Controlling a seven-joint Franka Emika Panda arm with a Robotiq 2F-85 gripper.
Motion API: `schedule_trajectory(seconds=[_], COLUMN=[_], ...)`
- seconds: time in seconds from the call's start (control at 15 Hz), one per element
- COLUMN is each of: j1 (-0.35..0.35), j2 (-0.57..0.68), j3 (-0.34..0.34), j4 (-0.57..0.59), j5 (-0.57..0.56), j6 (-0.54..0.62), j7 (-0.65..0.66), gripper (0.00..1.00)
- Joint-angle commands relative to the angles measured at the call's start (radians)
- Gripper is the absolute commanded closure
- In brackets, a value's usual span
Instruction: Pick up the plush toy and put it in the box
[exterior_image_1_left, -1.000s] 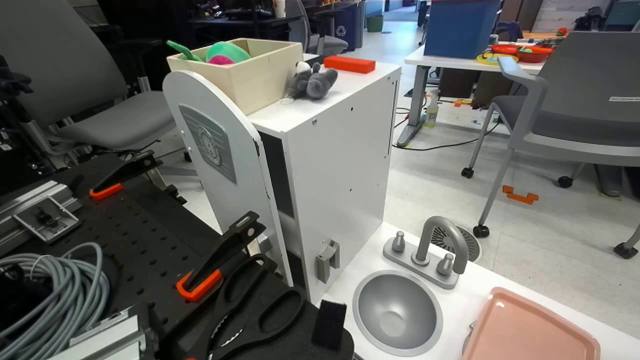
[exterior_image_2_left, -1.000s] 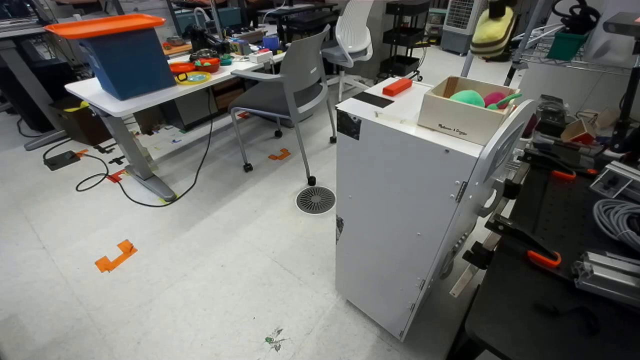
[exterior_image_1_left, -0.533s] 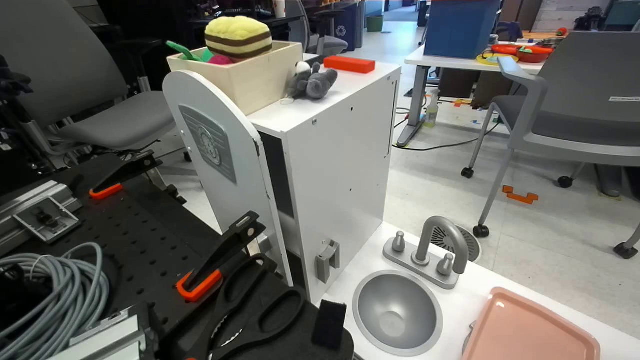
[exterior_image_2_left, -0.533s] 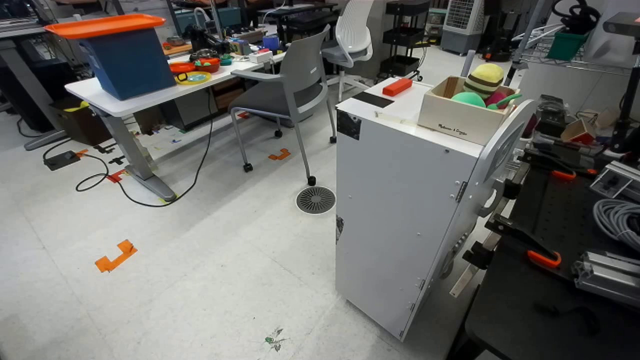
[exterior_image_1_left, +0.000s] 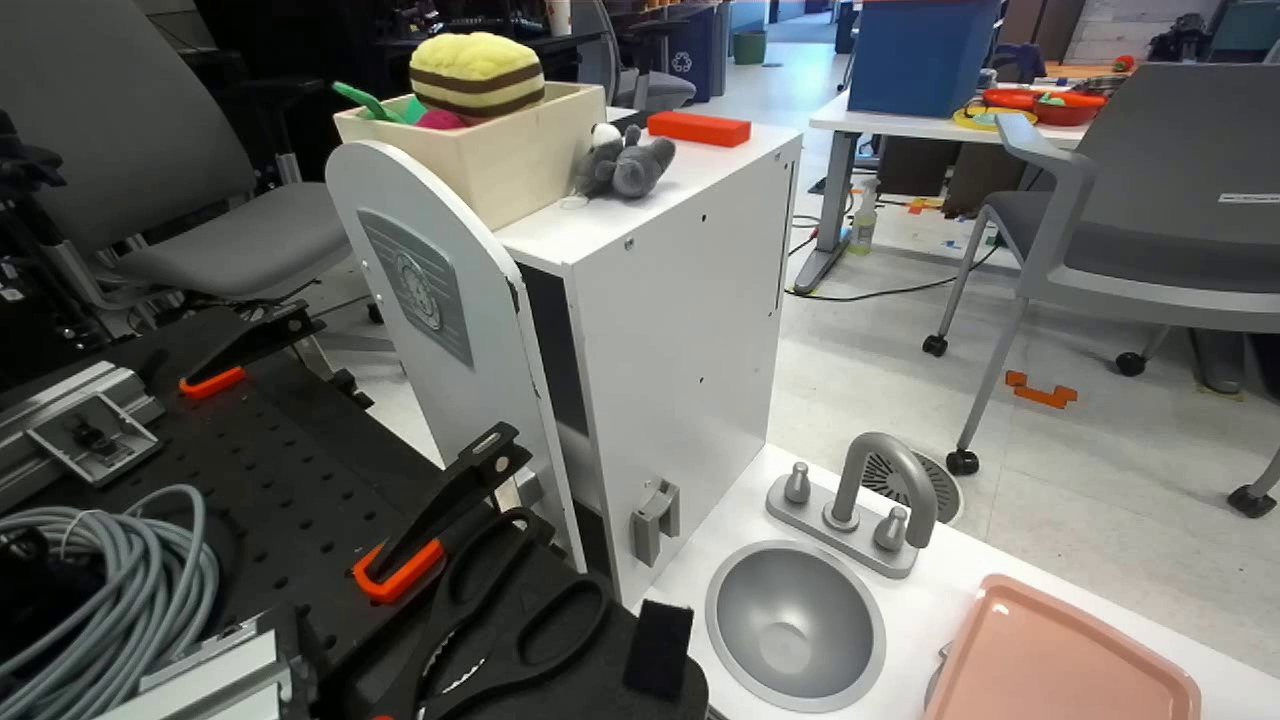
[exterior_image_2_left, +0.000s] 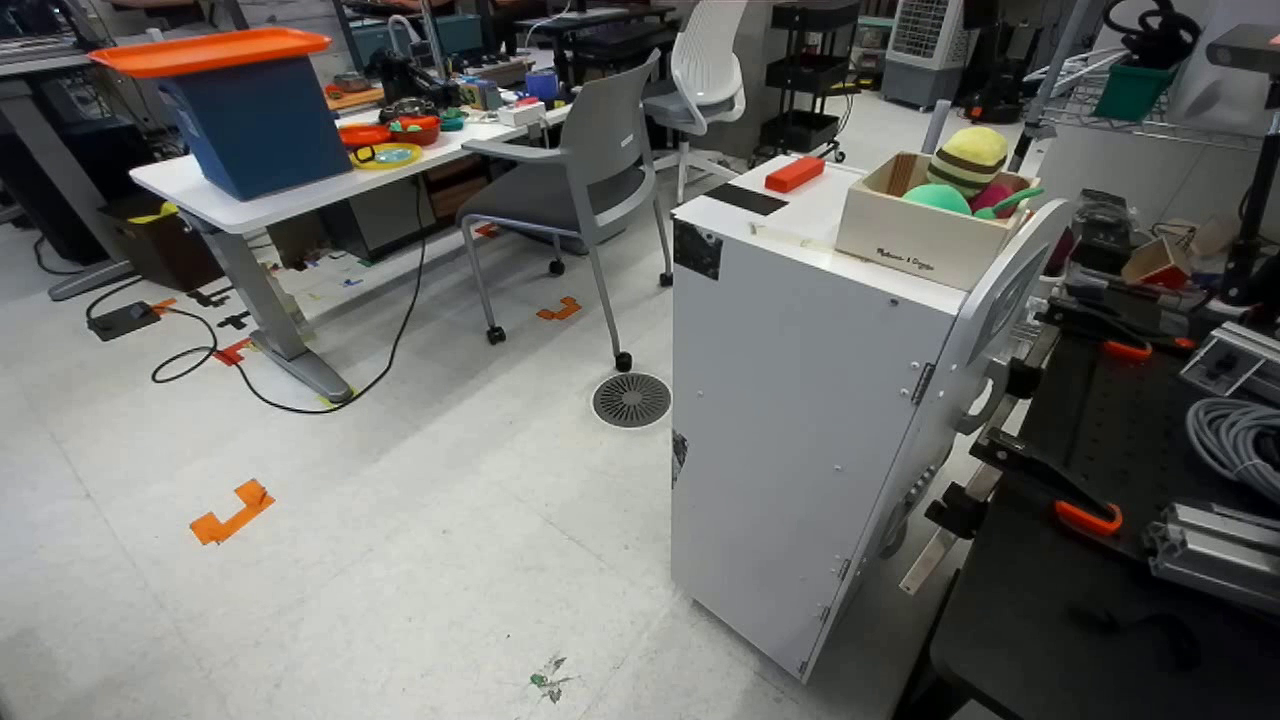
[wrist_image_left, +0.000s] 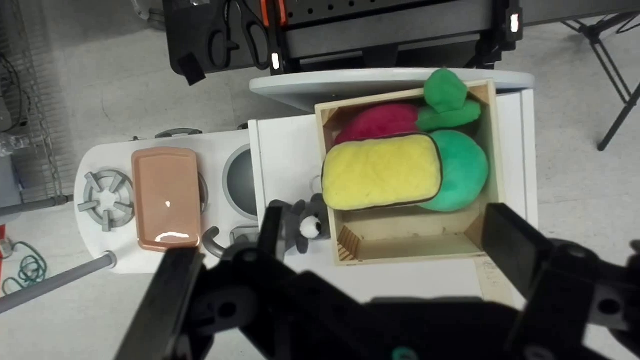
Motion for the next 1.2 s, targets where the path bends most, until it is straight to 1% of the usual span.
schedule_trajectory(seconds=[0.0, 0.4, 0.47, 0.67, 1.13], j1=[0.009, 0.050, 0.040, 0.053, 0.052], j2=[-0.025, -0.024, 0.000, 0.000, 0.000], j3=[0.017, 0.065, 0.054, 0.068, 0.068], j4=[-0.009, -0.017, -0.003, -0.005, -0.006], j5=[0.027, 0.028, 0.017, 0.017, 0.017], j6=[-0.011, -0.041, -0.011, -0.026, -0.026], j7=[-0.045, -0.115, -0.081, -0.087, -0.093], gripper=[0.00, 0.00, 0.00, 0.00, 0.00])
